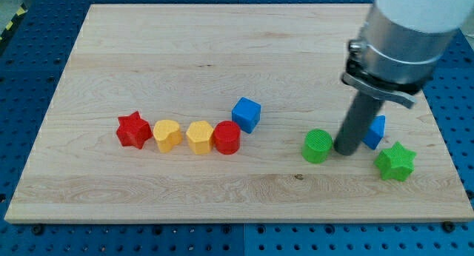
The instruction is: Move the blue triangle above the green star
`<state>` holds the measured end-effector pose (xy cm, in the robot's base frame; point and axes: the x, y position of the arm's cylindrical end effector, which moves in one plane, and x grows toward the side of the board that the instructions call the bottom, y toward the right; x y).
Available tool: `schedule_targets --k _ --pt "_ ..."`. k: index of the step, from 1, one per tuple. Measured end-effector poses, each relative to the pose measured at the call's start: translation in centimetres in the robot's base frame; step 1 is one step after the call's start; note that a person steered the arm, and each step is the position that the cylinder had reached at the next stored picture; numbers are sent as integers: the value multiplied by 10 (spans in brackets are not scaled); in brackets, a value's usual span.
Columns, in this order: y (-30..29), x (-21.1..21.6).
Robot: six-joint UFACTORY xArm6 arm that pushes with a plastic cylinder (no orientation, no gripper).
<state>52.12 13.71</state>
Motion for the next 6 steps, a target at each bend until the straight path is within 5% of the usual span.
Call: schedule_targets --k 2,6 --pt "-20 -67" --pt "29 -52"
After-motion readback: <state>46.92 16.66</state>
